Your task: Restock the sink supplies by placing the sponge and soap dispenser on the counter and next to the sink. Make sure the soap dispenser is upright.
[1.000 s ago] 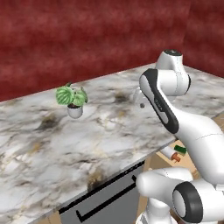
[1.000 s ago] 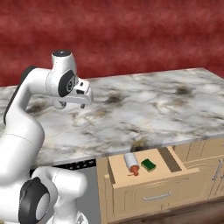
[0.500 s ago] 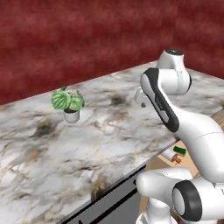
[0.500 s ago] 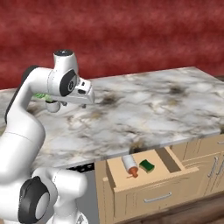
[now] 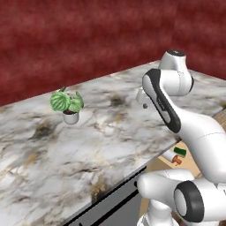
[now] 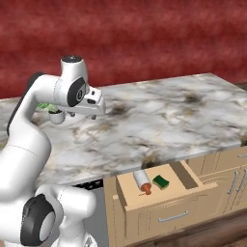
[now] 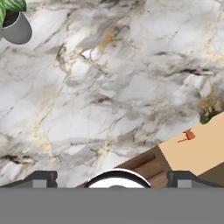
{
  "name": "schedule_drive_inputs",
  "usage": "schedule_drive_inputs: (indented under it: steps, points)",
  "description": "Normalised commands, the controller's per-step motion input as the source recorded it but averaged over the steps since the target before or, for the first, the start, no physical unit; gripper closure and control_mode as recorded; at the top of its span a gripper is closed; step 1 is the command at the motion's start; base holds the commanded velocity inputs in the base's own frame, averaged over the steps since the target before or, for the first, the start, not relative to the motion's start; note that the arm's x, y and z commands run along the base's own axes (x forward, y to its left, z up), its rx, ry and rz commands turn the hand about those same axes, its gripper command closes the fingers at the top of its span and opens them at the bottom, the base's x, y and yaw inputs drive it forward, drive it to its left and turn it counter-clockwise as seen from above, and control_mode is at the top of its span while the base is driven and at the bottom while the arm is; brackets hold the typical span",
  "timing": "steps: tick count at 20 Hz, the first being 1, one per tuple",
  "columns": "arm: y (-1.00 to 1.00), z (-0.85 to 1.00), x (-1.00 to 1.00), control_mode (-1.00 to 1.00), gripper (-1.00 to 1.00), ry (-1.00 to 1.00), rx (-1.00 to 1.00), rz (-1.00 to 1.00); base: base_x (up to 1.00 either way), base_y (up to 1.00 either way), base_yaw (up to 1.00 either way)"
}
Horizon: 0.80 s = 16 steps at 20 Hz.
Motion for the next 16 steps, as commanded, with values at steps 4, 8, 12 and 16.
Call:
schedule_drive_inputs:
  steps: [4, 8, 12, 16]
  points:
    - [-0.75, -0.71, 0.03, -1.00, -1.00, 0.00, 0.18, -0.05, 0.00, 0.00, 0.00]
    - [-0.91, -0.82, 0.00, -1.00, -1.00, 0.00, 0.21, -0.06, 0.00, 0.00, 0.00]
    - [-0.74, -0.71, 0.05, -1.00, -1.00, 0.01, 0.17, -0.06, 0.00, 0.00, 0.00]
    - [-0.72, -0.61, 0.02, -1.00, -1.00, 0.06, 0.16, -0.05, 0.00, 0.00, 0.00]
